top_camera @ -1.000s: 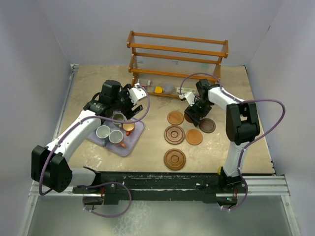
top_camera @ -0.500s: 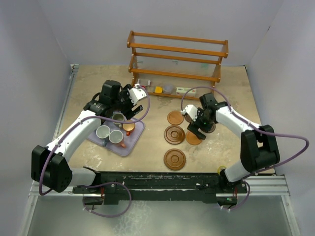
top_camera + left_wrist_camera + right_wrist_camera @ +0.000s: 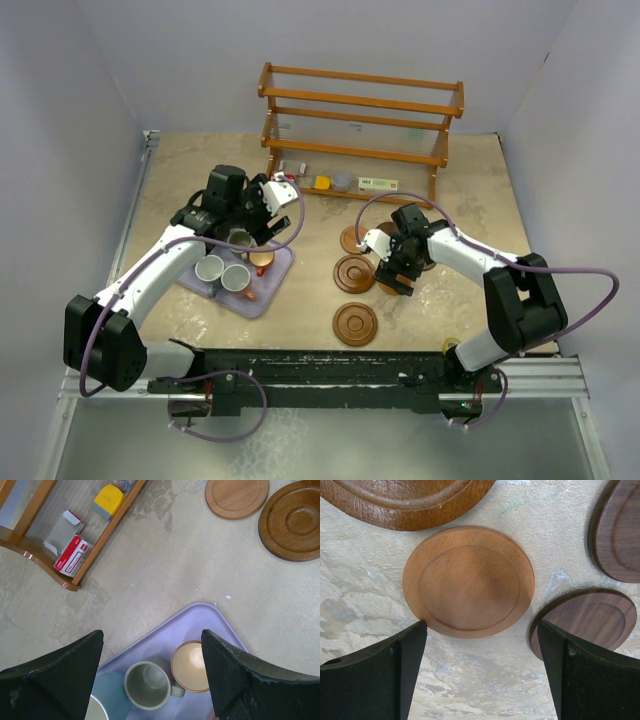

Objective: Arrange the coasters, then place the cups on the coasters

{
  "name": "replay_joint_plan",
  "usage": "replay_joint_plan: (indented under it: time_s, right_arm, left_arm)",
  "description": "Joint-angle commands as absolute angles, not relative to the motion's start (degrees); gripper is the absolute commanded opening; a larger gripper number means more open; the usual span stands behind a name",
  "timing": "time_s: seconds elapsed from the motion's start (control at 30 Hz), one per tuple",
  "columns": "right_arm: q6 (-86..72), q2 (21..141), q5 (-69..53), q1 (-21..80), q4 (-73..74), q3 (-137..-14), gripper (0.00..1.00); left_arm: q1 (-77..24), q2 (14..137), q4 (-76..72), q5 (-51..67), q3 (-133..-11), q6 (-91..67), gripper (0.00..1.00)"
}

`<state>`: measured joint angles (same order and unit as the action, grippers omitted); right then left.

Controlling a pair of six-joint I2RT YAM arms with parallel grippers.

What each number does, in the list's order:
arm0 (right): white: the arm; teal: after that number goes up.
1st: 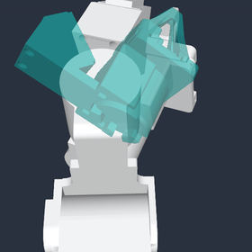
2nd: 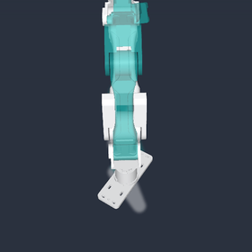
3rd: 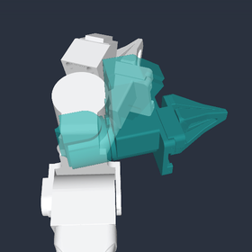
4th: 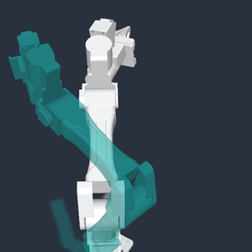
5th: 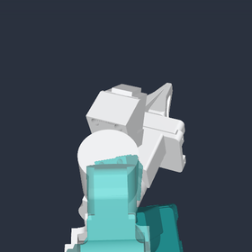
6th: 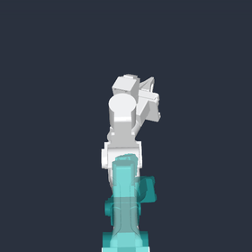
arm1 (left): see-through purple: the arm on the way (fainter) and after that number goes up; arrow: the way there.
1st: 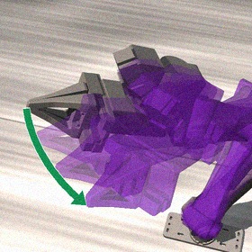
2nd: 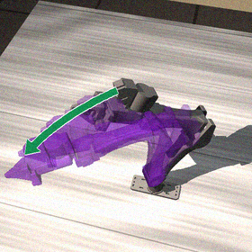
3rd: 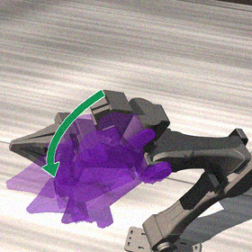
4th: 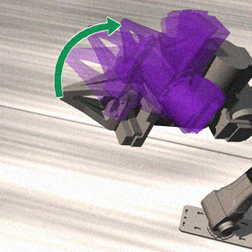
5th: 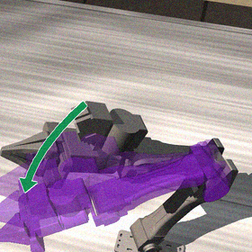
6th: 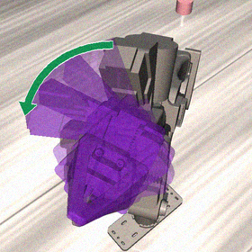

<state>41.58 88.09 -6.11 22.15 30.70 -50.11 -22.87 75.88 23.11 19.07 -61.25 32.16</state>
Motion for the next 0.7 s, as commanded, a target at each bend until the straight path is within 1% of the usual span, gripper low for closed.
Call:
replay_joint_plan:
  time_s: [0.0,0.17,0.4,0.67]
  right_arm:
    - [41.9,89.3,-5.1,22.8,27.5,-49.9,0.93]
    - [41.5,90.1,-4.7,22.8,26.0,-50.5,0.91]
    - [40.1,90.6,-6.6,22.7,28.8,-53.9,0.87]
    - [41.5,88.8,-8.2,22.6,33.0,-55.5,0.86]
  left_arm:
    - [-22.2,74.2,20.6,20.0,-61.2,32.6,0.76]
    - [-22.1,74.1,20.5,20.2,-61.2,32.5,0.76]
    - [-22.0,73.8,20.6,20.3,-61.2,32.5,0.76]
    - [-21.9,73.4,20.7,20.4,-61.2,32.6,0.76]
